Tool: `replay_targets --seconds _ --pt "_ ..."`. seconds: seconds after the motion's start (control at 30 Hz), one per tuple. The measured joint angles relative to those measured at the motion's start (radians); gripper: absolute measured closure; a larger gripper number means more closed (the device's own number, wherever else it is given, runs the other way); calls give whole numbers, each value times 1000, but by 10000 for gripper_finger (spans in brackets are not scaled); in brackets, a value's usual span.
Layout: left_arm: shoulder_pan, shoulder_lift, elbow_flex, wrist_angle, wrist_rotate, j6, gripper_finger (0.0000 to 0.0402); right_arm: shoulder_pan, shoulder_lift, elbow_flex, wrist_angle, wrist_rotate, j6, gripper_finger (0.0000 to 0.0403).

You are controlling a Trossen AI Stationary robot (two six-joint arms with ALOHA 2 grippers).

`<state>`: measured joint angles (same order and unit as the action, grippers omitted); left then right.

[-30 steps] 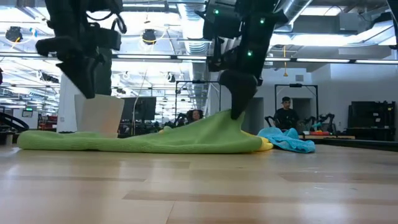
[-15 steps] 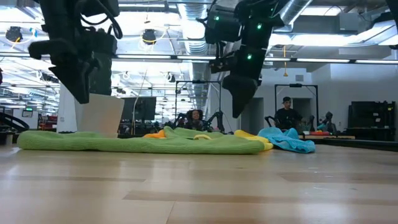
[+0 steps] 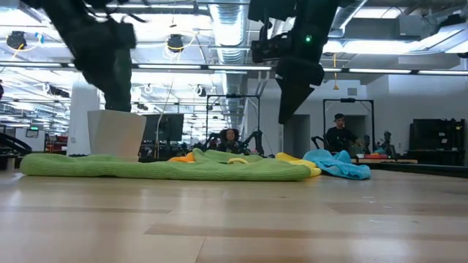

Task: Fold microfiber towels
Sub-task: Fold the right green microfiber towel

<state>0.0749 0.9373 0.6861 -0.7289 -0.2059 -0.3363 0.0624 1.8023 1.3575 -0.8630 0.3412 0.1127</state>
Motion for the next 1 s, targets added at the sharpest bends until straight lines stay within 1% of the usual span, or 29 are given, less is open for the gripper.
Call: replay_targets --seconds 0.17,0.33,0.5,0.6,0.8,0.93,1.0 --pt "69 123 -1 -75 16 -37 344 7 0 0 -7 -3 10 204" --pt "76 291 -2 -65 48 -34 345 18 0 0 -34 -4 10 207" --pt "85 394 -2 -61 -18 -15 345 29 0 0 -56 -4 9 206" --pt "100 409 -2 -60 -8 7 345 29 0 0 -61 -5 2 207" --pt "129 411 -2 -61 67 72 345 29 1 0 -65 -4 0 213" --pt "142 411 -2 -64 71 94 347 29 1 0 -65 -4 0 216" --pt "147 411 -2 -69 71 100 358 29 1 0 -65 -5 1 217"
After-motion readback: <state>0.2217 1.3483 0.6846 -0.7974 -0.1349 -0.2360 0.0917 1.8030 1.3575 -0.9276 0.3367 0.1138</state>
